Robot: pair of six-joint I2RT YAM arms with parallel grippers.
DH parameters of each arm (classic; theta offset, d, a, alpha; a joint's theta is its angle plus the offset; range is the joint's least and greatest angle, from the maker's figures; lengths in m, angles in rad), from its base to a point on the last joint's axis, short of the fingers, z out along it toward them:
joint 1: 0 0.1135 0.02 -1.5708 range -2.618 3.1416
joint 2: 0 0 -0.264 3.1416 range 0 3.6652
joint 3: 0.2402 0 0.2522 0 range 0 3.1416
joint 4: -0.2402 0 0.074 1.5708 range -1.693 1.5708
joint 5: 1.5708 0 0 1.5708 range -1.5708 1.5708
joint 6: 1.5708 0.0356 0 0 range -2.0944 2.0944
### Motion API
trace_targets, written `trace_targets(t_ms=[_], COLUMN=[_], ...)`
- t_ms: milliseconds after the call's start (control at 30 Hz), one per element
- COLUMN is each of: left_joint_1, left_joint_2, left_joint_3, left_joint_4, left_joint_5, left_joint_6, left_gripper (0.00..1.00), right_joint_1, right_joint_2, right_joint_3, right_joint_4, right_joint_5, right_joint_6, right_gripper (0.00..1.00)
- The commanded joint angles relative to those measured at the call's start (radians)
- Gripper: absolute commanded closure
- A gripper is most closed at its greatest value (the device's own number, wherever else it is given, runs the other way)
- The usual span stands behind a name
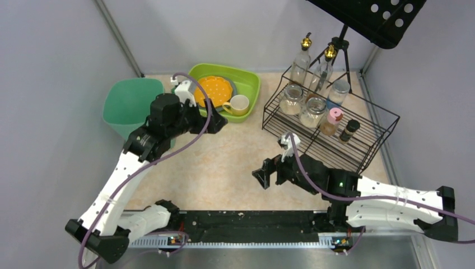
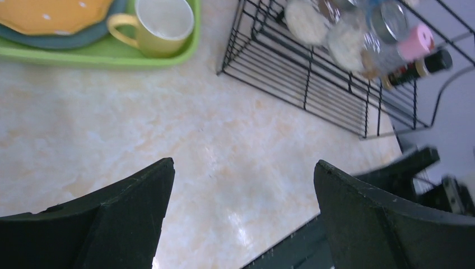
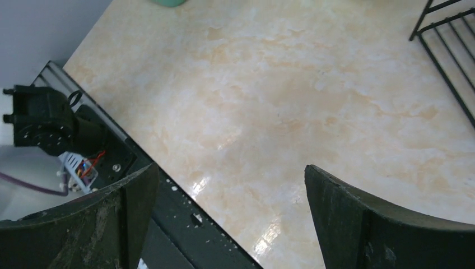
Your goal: Clear the kitchen counter
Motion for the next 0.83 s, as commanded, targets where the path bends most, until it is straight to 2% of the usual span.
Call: trace_targets(t_ms=[0, 367, 567, 700, 800], left_joint_1=[-0.059, -0.214, -0.230, -0.231, -0.231], left_joint_2=[-0.135, -0.297, -0.322, -0.327, -0.329], left_joint_3=[-0.111, -0.304, -0.327, -0.333, -0.341], left_joint_4=[0.026, 0.023, 0.033, 0.036, 0.052], left_joint_5=[0.096, 0.097, 0.095, 0.094, 0.099], left_joint_6=[0.019, 0.030, 0.057, 0.071, 0.081], left_gripper=[0.01, 0.01, 0.01, 0.01, 0.01], right_joint_1=[0.010, 0.010, 0.011, 0.009, 0.009], right_joint_2=[0.026, -0.010, -0.023, 0.023, 0.085], right_joint_3=[0.103, 0.181, 0.186, 0.207, 0.233], right_joint_4=[-0.103, -0.202, -0.208, -0.206, -0.215], right_joint_5=[0.137, 0.227, 0.323, 0.239, 0.307], right_joint_6=[-0.004, -0.022, -0.032, -0.092, -0.065], right_gripper=[0.01, 0.01, 0.01, 0.01, 0.01])
